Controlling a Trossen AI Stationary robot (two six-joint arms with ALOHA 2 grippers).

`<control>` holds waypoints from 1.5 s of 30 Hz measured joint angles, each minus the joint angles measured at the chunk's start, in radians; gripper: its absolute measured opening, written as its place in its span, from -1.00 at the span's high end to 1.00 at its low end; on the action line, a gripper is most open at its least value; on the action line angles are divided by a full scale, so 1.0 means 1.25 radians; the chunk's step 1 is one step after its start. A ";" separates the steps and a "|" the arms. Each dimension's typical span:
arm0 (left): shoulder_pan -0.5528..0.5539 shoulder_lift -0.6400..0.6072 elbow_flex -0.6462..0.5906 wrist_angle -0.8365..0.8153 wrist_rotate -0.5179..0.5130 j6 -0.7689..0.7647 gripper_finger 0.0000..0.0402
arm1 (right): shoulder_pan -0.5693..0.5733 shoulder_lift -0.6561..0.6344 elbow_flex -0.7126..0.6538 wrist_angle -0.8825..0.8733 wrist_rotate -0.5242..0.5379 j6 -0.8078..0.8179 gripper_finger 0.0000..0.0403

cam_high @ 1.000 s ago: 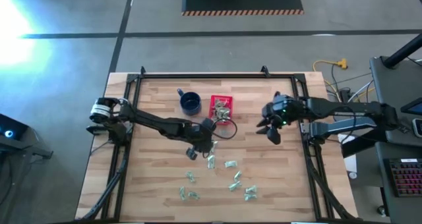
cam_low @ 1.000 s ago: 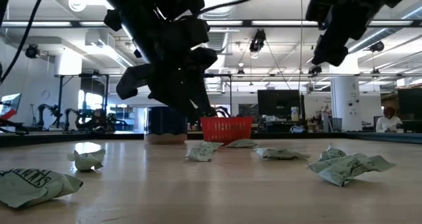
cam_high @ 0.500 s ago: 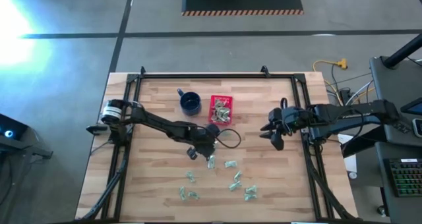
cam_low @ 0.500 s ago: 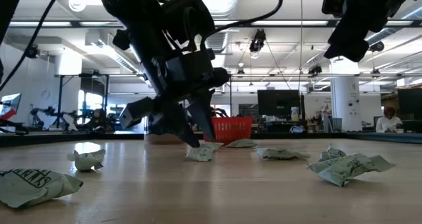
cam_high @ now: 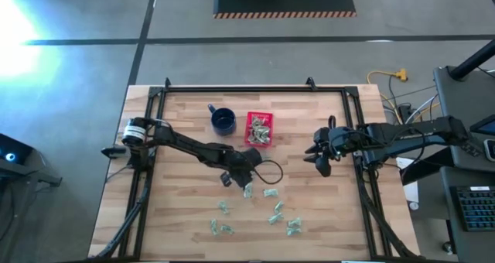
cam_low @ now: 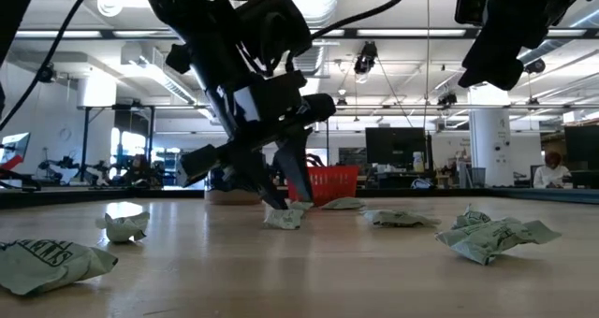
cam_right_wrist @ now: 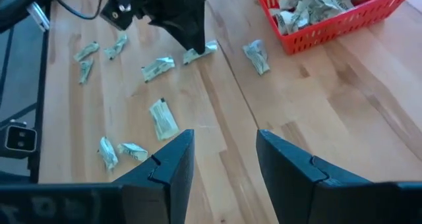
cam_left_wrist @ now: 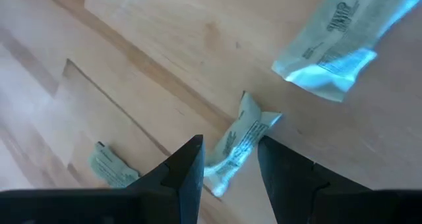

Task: Pick and place Stevia / Truvia into bins
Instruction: Put the stevia packet into the basket

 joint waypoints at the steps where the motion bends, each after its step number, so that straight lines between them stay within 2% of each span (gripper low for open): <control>1: 0.000 0.002 0.005 0.000 0.000 -0.015 0.35 | 0.000 0.001 0.000 -0.002 0.000 0.002 0.23; 5: 0.005 0.010 0.029 -0.019 0.005 -0.128 0.35 | 0.000 0.002 -0.002 -0.001 0.000 0.011 0.23; 13: 0.023 0.011 0.052 -0.118 0.086 -0.315 0.35 | 0.000 0.003 -0.003 -0.002 0.000 0.010 0.23; 28: 0.026 0.010 0.054 -0.138 0.093 -0.541 0.36 | 0.000 0.003 -0.002 -0.001 0.000 0.010 0.23; 32: 0.026 0.007 0.054 -0.142 0.097 -0.564 0.51 | 0.000 0.003 -0.002 0.000 -0.001 0.010 0.23; 39: 0.025 -0.010 0.055 -0.142 0.095 -0.564 0.96 | 0.000 0.003 -0.002 -0.001 -0.001 0.010 0.23; 45: 0.025 -0.022 0.083 -0.138 0.068 -0.563 0.95 | 0.000 0.002 -0.002 -0.001 -0.002 0.010 0.23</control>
